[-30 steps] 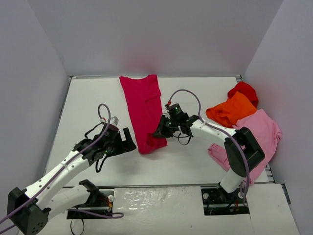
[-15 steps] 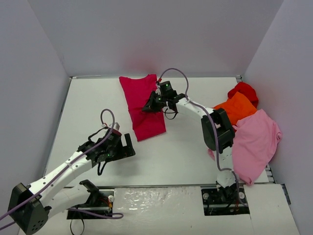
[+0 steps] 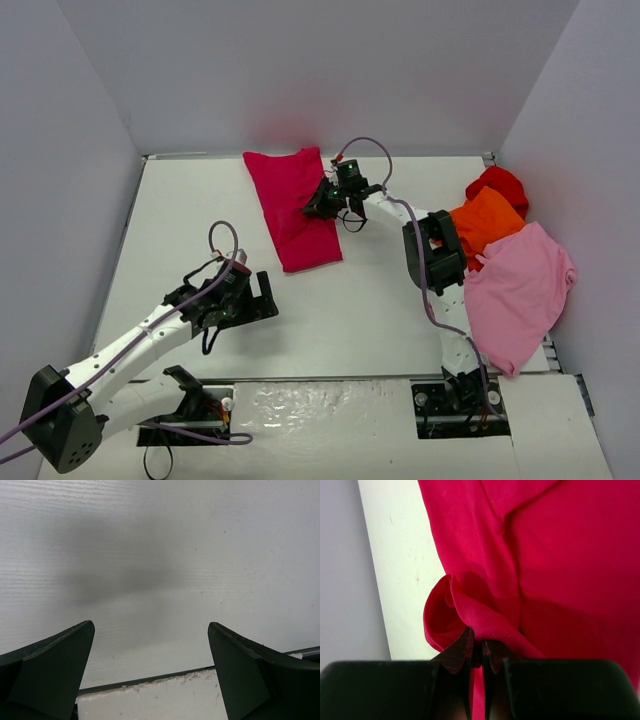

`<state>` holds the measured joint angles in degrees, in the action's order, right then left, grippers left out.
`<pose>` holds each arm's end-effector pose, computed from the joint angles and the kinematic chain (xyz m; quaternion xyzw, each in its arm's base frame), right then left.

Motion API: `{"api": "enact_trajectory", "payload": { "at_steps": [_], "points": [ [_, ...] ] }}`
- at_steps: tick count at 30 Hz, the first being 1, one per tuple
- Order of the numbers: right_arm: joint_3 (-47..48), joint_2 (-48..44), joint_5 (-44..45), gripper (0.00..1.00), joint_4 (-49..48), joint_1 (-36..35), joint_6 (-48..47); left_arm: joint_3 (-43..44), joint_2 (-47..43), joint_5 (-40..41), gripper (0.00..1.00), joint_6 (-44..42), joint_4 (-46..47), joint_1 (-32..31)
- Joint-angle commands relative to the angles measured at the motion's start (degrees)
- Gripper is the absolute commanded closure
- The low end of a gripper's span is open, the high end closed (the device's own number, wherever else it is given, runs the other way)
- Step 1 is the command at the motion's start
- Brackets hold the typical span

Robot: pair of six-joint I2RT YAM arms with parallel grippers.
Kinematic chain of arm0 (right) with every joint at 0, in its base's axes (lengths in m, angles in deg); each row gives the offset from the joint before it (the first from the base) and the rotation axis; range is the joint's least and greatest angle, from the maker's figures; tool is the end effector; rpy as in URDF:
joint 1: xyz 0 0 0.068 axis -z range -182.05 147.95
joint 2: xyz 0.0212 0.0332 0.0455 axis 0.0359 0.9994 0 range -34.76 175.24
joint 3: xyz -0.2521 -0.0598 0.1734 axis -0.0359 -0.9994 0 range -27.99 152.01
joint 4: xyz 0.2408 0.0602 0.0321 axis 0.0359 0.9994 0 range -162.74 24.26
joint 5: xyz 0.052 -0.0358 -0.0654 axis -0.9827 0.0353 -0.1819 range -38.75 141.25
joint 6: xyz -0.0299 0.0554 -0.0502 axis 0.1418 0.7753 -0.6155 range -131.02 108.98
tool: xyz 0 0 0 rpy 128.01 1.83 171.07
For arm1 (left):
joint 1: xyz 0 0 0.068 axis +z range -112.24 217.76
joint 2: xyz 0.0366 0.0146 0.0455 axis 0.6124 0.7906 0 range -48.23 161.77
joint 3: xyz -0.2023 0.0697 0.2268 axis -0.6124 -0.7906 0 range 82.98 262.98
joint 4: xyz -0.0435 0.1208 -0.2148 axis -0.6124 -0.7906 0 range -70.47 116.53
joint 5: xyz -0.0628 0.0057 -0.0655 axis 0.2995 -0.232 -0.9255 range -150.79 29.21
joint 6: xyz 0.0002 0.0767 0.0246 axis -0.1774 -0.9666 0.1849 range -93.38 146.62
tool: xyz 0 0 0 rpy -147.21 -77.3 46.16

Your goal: Fold and stack the t-shirts

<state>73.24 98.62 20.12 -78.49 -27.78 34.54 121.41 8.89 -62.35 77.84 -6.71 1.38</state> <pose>0.5049 0.2832 0.2018 0.0017 0.8309 0.4811 0.2796 0.1465 -0.1102 0.2380 -0.1176 0.9379 -0.2350 0.2264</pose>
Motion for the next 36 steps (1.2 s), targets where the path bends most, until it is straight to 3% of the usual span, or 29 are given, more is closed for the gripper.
{"api": "enact_trajectory", "payload": {
  "at_steps": [1,7,13,15,16,17,20,23,27,30,33,36],
  "points": [
    [2.0,-3.0,-1.7,1.00,-9.2,1.6,1.4,-1.2,0.0,-0.8,0.03,1.4,4.4,-0.5],
    [4.6,-1.9,-4.4,1.00,-14.1,3.0,3.0,-2.1,0.0,-1.5,0.03,2.3,5.8,-0.5],
    [17.6,8.7,-9.3,0.97,-15.9,4.3,7.3,-2.2,0.8,-1.9,0.03,2.4,6.2,-0.5],
    [22.9,12.5,-10.5,0.88,-16.1,4.5,8.0,-2.4,0.8,-1.9,0.03,2.6,6.3,-0.6],
    [24.3,13.6,-10.6,0.79,-16.0,4.7,7.9,-2.6,0.8,-1.8,0.03,2.7,6.6,-0.7],
    [25.4,13.9,-9.7,0.63,-15.4,4.9,6.6,-2.7,0.7,-1.8,0.03,2.9,6.7,-0.8],
    [23.9,11.8,-7.0,0.36,-14.2,5.3,3.1,-3.0,0.5,-1.7,0.03,3.0,6.7,-0.8],
    [19.6,6.4,-2.8,0.30,-12.9,5.6,-2.0,-3.2,0.6,-1.4,0.03,3.1,7.2,-0.9],
    [14.2,-2.4,4.6,0.40,-7.2,5.4,-8.3,-2.5,1.4,-1.3,0.03,2.7,7.5,-1.0],
    [7.1,-9.6,7.6,0.74,-3.0,4.3,-11.0,-2.1,2.2,-1.0,0.03,2.5,7.5,-1.1],
    [0.8,-14.2,8.9,1.00,-0.7,2.7,-12.4,-1.8,2.6,-1.1,0.03,2.5,8.0,-1.1],
    [-2.5,-16.2,8.0,1.00,0.0,0.9,-13.2,-1.4,2.3,0.0,0.03,2.2,7.7,-1.1]
  ]
}}
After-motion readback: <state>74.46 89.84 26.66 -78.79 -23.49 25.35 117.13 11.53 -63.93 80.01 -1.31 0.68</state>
